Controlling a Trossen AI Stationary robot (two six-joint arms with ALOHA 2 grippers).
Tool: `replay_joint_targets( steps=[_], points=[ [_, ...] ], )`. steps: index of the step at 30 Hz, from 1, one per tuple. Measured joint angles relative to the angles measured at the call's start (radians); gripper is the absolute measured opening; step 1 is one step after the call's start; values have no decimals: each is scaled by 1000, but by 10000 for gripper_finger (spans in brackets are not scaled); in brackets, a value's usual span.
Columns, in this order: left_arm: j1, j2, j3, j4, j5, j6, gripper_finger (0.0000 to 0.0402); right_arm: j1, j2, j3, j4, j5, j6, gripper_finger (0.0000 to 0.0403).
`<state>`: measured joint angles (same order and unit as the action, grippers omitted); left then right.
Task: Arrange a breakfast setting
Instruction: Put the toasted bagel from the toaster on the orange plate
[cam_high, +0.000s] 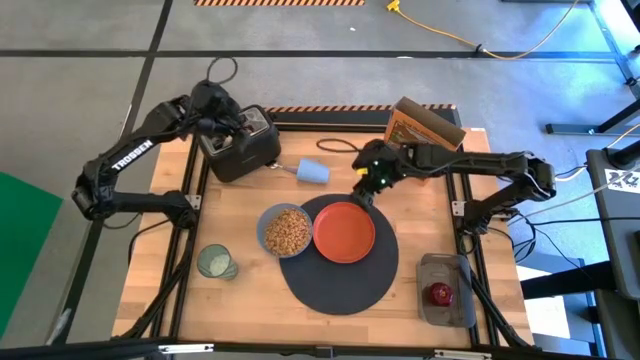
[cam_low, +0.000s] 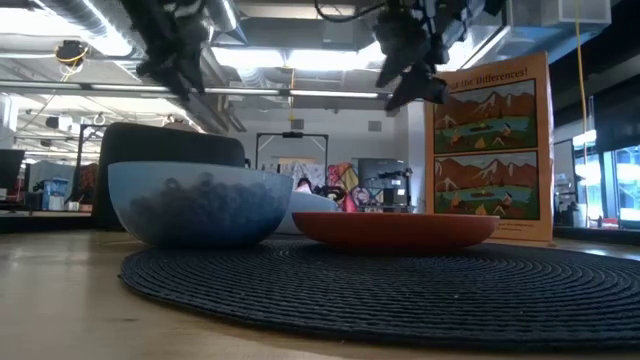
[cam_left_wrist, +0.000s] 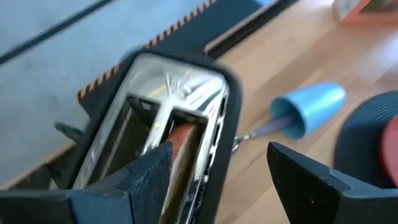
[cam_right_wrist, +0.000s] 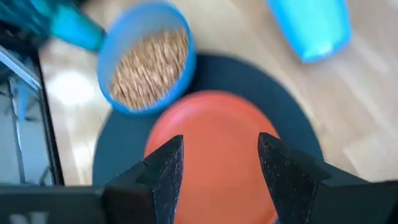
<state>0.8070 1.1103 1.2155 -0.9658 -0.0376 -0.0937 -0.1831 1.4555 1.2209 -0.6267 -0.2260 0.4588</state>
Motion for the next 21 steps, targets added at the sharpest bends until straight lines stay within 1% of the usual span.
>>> replay_joint_targets(
  steps=[3, 6, 7, 9, 13, 16, 19, 21],
  points=[
    [-11, 0, 124, -68, -28, 7, 253, -26, 0, 0, 115, -45, -1, 195],
    [-23, -6, 242, -148, -82, 45, 252, -43, 0, 0, 282, -107, 6, 195],
    [-26, -14, 269, -166, -89, 51, 252, -43, 0, 0, 348, -128, 11, 195],
    [-35, -40, 298, -170, -72, 52, 252, -42, 0, 0, 495, -171, 34, 195],
    [-70, -152, 289, -147, -15, 47, 252, -39, 0, 0, 778, -261, 92, 195],
    [-116, -265, 250, -110, 0, -16, 252, -39, -1, 0, 928, -307, 144, 195],
    [-163, -380, 179, -26, 3, -90, 252, -39, -14, 0, 1006, -296, 170, 195],
    [-190, -445, 112, 52, 6, -137, 252, -39, -30, 0, 997, -260, 170, 195]
  ],
)
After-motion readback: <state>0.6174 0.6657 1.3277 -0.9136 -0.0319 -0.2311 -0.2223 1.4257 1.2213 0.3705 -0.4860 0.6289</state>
